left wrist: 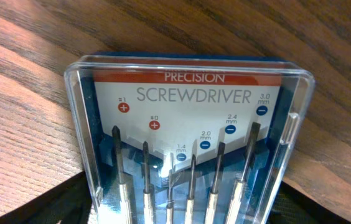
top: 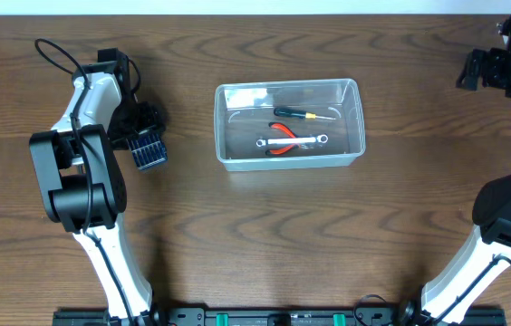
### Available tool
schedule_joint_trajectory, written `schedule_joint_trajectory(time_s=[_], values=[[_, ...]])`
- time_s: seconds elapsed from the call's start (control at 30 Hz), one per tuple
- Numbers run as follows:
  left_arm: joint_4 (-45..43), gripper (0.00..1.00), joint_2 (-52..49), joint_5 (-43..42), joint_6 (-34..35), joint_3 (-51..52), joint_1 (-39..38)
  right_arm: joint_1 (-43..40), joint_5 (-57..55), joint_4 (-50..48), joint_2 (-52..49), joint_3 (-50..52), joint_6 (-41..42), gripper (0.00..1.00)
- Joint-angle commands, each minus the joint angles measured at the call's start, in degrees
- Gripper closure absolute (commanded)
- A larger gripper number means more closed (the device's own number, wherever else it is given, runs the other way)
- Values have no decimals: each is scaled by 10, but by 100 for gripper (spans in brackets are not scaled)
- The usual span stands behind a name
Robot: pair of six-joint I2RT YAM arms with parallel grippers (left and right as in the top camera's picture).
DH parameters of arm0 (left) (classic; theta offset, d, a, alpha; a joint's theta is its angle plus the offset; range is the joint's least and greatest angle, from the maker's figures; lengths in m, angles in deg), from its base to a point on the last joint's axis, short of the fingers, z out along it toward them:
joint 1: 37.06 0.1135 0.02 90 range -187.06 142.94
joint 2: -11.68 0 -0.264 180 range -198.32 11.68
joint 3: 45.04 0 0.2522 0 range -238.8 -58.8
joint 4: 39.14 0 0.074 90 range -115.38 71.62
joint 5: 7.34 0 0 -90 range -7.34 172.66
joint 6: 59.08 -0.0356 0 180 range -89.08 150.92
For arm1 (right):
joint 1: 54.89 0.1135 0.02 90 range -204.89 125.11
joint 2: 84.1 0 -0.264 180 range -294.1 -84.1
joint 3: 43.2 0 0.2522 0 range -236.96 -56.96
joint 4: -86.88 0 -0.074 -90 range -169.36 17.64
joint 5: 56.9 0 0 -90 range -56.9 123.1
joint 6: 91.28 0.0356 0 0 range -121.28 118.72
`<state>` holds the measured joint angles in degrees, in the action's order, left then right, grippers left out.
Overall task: Pack container
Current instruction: 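Lower left gripper onto the screwdriver set box and grasp it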
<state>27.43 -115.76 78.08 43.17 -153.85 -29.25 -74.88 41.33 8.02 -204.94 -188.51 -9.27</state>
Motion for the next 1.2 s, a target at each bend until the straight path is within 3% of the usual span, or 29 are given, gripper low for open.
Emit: schedule_joint_trajectory(time_s=[0.0,0.3,0.47,0.73,0.8,0.87,1.03,1.17], values=[[0,23,-10,-41,5,20,1,5,9,1,-4,1,-7,1],[7,32,-10,-41,21,20,1,5,8,1,-4,1,-7,1],[11,41,-9,-41,29,19,1,5,8,1,-4,1,-7,1],[37,66,39,-40,29,-6,0,5,9,1,-4,1,-7,1],[47,85,68,-38,28,-21,-3,5,9,1,-4,1,-7,1],[59,94,104,-33,26,-36,-12,5,9,1,-4,1,-7,1],[66,94,222,16,-26,-79,-80,5,9,1,-4,1,-7,1],[49,94,286,23,-140,-99,-169,5,9,-2,-4,1,-7,1]])
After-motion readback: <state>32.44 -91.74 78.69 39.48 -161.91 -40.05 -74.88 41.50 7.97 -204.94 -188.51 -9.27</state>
